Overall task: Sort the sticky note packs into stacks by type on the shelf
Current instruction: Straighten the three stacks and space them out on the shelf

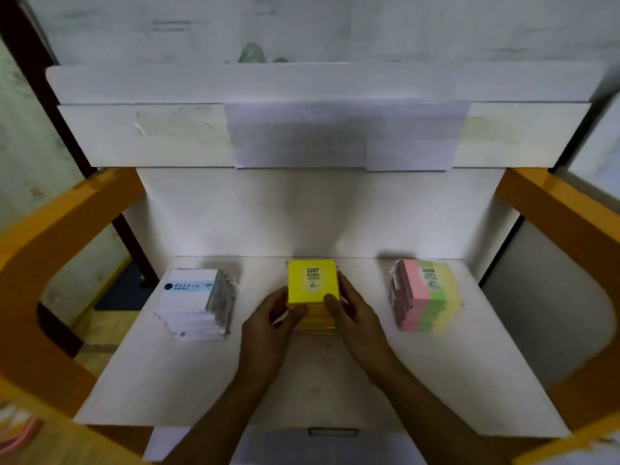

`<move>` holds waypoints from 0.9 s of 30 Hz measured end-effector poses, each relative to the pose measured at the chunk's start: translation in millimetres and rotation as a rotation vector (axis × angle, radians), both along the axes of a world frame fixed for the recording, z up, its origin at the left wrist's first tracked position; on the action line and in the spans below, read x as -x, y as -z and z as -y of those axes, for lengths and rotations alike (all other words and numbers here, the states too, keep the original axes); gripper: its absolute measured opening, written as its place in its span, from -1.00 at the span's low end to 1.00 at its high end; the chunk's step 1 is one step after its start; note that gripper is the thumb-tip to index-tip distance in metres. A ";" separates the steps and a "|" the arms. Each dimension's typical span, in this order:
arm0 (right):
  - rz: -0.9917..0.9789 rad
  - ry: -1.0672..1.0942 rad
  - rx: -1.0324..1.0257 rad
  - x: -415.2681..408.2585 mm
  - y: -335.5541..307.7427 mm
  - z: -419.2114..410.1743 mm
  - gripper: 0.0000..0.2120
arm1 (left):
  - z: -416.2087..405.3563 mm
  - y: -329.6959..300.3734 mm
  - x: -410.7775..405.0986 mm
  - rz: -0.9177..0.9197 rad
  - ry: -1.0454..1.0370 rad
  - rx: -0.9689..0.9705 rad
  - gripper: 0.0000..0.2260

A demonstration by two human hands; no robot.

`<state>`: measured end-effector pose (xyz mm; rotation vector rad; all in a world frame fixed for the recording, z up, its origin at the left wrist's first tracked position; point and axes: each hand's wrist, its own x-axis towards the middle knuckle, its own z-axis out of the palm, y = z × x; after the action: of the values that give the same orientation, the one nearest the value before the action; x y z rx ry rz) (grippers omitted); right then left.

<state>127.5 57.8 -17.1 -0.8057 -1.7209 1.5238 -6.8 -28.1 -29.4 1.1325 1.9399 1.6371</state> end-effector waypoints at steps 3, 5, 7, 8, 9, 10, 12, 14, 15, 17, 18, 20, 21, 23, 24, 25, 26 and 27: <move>0.049 -0.032 -0.059 -2.8 2.3 -0.6 -0.38 | -1.1 0.3 6.3 0.054 0.086 0.023 -0.55; 0.090 -0.041 -0.096 -3.7 4.8 0.3 -0.29 | -2.5 1.7 10.4 0.034 0.177 0.051 -0.41; 0.090 -0.055 -0.097 -2.2 12.1 3.0 -0.22 | -1.2 2.6 7.9 -0.033 0.233 0.101 -0.40; 0.089 -0.055 -0.096 -1.8 14.7 5.0 -0.20 | 0.3 3.3 5.1 -0.081 0.231 0.122 -0.43; 0.087 -0.055 -0.096 -1.4 16.9 7.0 -0.18 | 1.5 4.9 3.3 -0.122 0.217 0.128 -0.47; 0.084 -0.055 -0.100 -1.1 19.9 8.2 -0.17 | 2.6 7.1 2.3 -0.148 0.200 0.126 -0.49; 0.089 -0.057 -0.107 -1.1 22.7 9.9 -0.16 | 3.7 11.8 2.7 -0.169 0.178 0.117 -0.52; 0.097 -0.054 -0.092 -0.4 24.7 9.7 -0.15 | 4.7 12.4 0.4 -0.185 0.173 0.097 -0.54; 0.096 -0.051 -0.083 0.1 25.2 10.3 -0.14 | 5.1 13.5 -0.8 -0.193 0.165 0.086 -0.55; 0.084 -0.043 -0.063 0.9 28.4 12.1 -0.13 | 5.6 16.9 -3.7 -0.209 0.141 0.069 -0.59; 0.078 -0.039 -0.052 1.1 30.6 12.6 -0.13 | 5.1 19.2 -4.0 -0.205 0.128 0.062 -0.59; 0.076 -0.044 -0.034 -0.3 28.0 14.8 -0.12 | 4.3 19.1 -3.0 -0.154 0.132 0.066 -0.57; 0.077 -0.056 -0.030 -1.3 25.9 14.3 -0.14 | 3.3 17.9 -0.4 -0.115 0.168 0.070 -0.54; 0.043 -0.086 -0.001 -2.7 16.2 15.6 -0.15 | 3.2 17.3 5.9 0.030 0.277 0.074 -0.41; 0.015 -0.084 0.038 -3.7 9.6 15.8 -0.10 | 4.5 16.8 9.1 0.124 0.293 0.098 -0.35; 0.000 -0.061 0.105 -4.8 3.2 14.0 -0.04 | 4.8 14.7 12.5 0.239 0.272 0.123 -0.33; 0.008 -0.026 0.184 -5.8 -4.7 11.8 -0.03 | 4.5 11.4 15.4 0.385 0.229 0.134 -0.35; 0.018 -0.003 0.267 -7.0 -10.2 7.3 -0.05 | 3.0 7.8 17.8 0.539 0.177 0.136 -0.40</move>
<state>134.6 50.5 -7.0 -0.9523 -1.5503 1.7783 -24.6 -31.1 -37.2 0.6924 1.5294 1.4952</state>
